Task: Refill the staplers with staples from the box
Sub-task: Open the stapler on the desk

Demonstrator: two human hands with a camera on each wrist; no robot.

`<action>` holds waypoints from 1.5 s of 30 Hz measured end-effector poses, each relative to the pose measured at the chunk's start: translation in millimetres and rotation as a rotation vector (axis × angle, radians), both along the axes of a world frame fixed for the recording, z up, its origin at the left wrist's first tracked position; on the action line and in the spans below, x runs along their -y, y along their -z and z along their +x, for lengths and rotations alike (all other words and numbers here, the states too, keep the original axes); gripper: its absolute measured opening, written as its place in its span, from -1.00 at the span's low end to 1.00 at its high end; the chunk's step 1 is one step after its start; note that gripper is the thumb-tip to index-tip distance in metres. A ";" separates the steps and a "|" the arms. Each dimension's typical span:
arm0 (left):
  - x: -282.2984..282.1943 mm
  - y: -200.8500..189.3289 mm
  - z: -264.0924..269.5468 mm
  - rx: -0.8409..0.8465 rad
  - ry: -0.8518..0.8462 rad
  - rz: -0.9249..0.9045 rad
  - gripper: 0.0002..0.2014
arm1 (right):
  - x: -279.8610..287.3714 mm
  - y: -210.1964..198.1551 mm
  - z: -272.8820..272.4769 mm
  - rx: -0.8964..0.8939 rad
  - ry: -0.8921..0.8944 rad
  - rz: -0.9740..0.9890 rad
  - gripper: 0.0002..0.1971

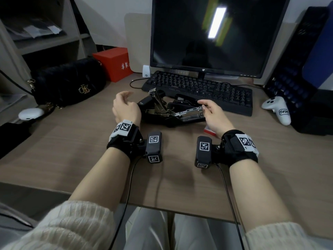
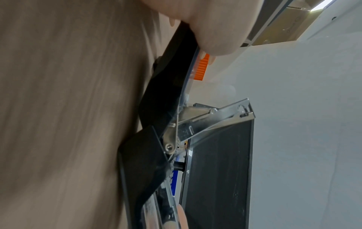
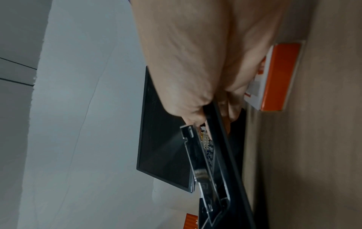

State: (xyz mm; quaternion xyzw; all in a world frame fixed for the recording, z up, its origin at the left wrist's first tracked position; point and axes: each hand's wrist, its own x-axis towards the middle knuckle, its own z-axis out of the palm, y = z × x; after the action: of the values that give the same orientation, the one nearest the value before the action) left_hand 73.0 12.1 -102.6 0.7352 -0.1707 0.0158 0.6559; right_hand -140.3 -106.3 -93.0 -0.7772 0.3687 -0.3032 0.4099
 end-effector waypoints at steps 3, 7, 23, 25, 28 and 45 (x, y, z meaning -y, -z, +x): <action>6.7 2.8 4.8 -0.025 0.020 -0.146 -0.70 | 4.6 4.3 -0.7 -0.006 0.001 0.014 -0.64; 7.9 -2.6 -0.4 -0.105 0.071 -0.349 -0.74 | 7.7 7.7 -4.8 -0.004 -0.006 0.011 -0.54; 7.1 -11.4 -8.1 -0.261 0.286 -0.572 -0.53 | 13.0 2.6 -16.3 0.235 0.223 -0.006 -0.62; 6.1 -12.5 -9.3 -0.259 0.306 -0.606 -0.59 | 12.8 0.3 -22.3 0.231 0.300 -0.008 -0.64; 4.4 -14.6 -10.2 -0.257 0.351 -0.594 -0.65 | 13.8 1.3 -26.9 0.157 0.334 0.040 -0.71; 12.8 -6.8 -7.5 0.355 0.166 -0.419 -0.79 | 26.5 21.8 -28.1 -0.058 0.299 0.360 -0.64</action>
State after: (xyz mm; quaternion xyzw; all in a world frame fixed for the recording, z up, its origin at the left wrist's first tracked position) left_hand 65.5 -0.8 -95.8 0.5528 -0.3353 0.1255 0.7524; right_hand -168.3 -132.7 -114.8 -0.6368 0.5393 -0.2674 0.4818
